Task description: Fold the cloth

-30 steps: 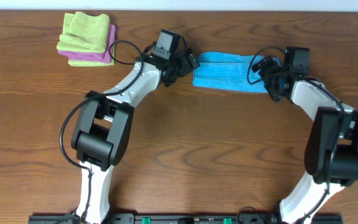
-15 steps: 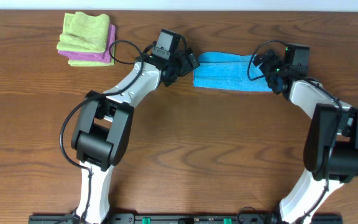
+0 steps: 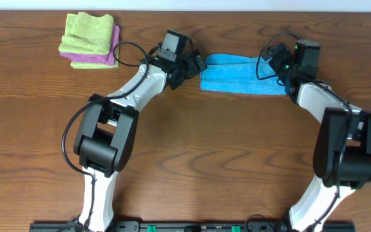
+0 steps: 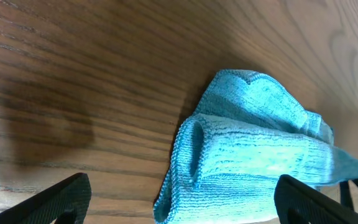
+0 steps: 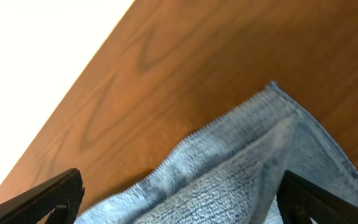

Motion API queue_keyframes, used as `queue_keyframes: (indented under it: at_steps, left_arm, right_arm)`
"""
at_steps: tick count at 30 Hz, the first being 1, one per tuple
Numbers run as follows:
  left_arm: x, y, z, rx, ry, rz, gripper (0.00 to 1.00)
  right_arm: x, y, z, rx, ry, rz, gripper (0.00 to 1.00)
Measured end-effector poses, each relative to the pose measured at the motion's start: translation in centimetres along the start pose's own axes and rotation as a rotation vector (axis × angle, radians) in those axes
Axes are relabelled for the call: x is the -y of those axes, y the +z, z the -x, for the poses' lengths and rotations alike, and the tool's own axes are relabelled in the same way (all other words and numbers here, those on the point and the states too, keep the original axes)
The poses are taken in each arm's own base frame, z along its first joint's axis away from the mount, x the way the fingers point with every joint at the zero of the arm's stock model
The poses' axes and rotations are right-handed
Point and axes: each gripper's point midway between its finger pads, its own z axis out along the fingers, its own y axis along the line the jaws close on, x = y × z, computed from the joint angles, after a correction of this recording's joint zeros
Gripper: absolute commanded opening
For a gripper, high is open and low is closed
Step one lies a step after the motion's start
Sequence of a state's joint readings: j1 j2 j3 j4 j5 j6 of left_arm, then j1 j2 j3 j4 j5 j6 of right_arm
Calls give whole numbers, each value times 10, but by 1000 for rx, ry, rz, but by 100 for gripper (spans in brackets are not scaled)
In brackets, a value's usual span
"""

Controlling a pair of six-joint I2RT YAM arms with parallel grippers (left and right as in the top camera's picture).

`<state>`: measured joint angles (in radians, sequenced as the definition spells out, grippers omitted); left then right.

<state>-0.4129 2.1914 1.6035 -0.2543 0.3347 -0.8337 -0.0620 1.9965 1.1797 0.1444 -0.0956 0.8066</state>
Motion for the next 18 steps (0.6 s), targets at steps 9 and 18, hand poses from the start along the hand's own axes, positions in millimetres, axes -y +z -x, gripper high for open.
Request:
queue_keyframes:
  at_steps: [9, 18]
  left_arm:
    - [8, 1, -13, -56, 5, -33, 95]
    - [36, 4, -56, -181, 45, -108, 95]
  right_arm:
    - [-26, 20, 37, 243, -23, 137, 99]
    - [-44, 25, 60, 422, -37, 293, 99]
